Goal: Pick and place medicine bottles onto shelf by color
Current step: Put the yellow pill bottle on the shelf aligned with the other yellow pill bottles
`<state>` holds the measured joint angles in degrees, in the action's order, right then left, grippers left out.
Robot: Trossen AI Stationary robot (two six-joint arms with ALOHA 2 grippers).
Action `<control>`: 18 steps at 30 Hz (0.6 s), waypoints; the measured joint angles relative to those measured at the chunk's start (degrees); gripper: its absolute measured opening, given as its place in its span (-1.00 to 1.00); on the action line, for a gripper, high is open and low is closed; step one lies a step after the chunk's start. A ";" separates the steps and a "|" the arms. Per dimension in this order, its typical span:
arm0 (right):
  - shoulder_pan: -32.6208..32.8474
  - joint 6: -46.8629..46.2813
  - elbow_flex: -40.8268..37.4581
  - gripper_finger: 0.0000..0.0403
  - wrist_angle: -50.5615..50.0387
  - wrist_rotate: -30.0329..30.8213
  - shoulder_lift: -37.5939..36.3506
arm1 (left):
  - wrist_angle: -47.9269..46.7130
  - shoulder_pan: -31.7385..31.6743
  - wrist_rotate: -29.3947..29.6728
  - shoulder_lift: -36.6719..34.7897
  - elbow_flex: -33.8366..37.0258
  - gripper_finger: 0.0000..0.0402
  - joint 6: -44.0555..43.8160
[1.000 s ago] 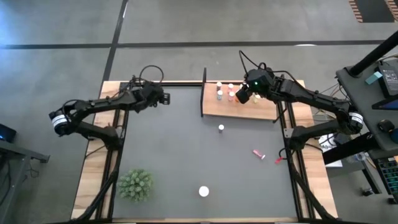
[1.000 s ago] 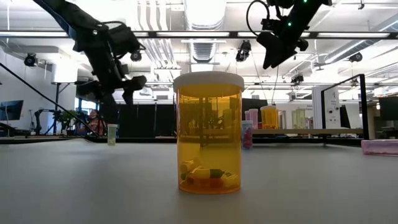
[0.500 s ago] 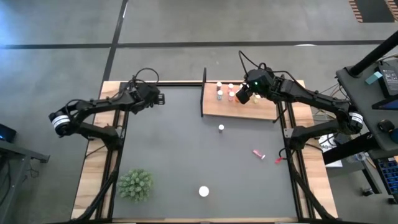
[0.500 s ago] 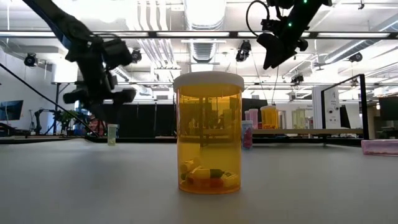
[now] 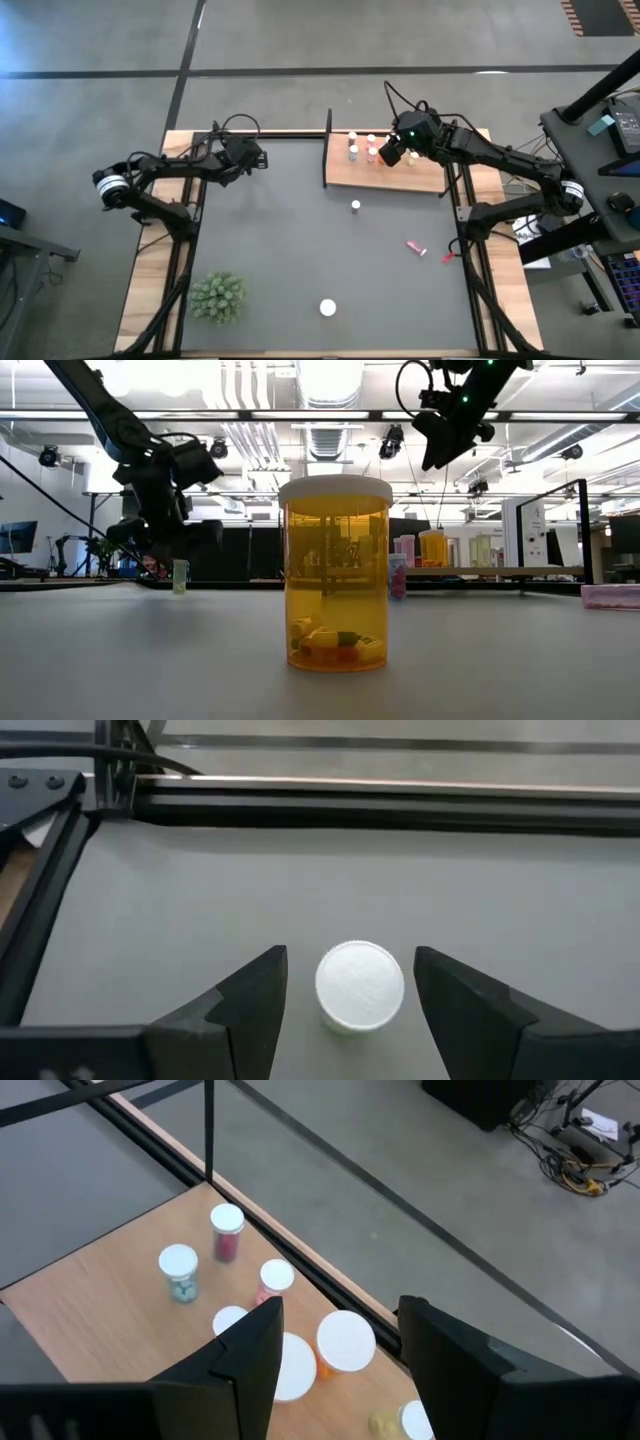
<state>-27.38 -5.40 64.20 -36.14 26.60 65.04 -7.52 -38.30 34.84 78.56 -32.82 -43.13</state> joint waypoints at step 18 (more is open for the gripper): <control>0.00 0.05 -0.04 -0.06 0.02 0.02 0.00 | -0.16 0.00 -0.01 2.63 -0.59 -0.42 0.01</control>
<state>-27.38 -5.34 64.16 -36.12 26.61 65.04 -7.68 -38.30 34.83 81.19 -33.41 -43.11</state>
